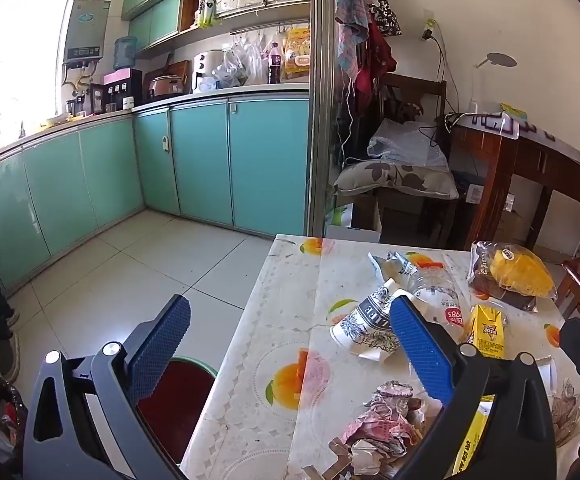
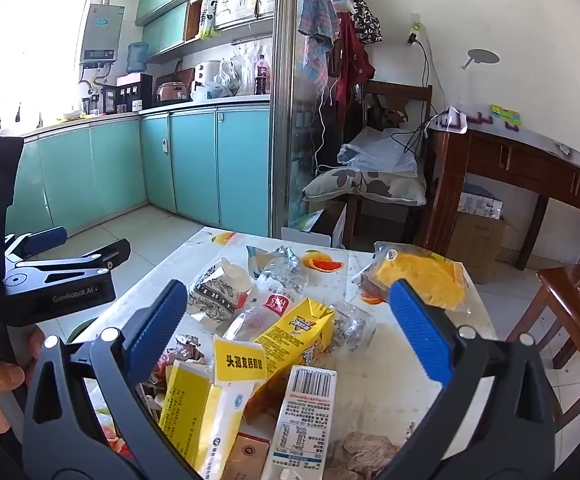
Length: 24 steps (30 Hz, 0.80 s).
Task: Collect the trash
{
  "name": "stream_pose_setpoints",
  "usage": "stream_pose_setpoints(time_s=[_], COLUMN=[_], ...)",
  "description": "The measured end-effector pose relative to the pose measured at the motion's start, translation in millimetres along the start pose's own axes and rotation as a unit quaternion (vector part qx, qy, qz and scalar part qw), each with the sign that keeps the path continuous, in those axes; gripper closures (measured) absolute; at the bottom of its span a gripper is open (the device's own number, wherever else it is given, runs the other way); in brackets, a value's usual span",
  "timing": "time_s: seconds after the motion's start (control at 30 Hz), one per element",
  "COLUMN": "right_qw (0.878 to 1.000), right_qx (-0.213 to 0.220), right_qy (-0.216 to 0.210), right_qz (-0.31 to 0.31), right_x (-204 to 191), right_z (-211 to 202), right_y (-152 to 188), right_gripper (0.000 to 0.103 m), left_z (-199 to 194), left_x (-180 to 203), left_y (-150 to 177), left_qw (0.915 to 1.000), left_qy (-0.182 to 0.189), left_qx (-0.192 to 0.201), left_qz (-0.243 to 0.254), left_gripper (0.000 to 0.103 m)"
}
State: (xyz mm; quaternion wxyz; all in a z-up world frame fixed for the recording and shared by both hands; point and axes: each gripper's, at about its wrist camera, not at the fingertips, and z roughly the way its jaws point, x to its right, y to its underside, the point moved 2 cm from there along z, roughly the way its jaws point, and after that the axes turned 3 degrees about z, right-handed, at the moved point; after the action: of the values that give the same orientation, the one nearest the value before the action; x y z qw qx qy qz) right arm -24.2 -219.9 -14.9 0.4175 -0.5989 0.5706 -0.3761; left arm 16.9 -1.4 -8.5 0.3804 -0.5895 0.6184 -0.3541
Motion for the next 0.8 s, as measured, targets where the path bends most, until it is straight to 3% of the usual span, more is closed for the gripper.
stream_pose_setpoints(time_s=[0.8], right_qw=[1.000], right_qx=[-0.005], right_qy=[0.007], right_qz=[-0.001], right_x=[0.2], right_z=[1.1], right_y=[-0.2], right_gripper=[0.003], left_z=[8.9], left_x=[-0.5], left_y=[6.7], left_qw=[0.9999], left_qy=[-0.004], left_qx=[-0.012], left_qz=[-0.002], left_gripper=[0.007])
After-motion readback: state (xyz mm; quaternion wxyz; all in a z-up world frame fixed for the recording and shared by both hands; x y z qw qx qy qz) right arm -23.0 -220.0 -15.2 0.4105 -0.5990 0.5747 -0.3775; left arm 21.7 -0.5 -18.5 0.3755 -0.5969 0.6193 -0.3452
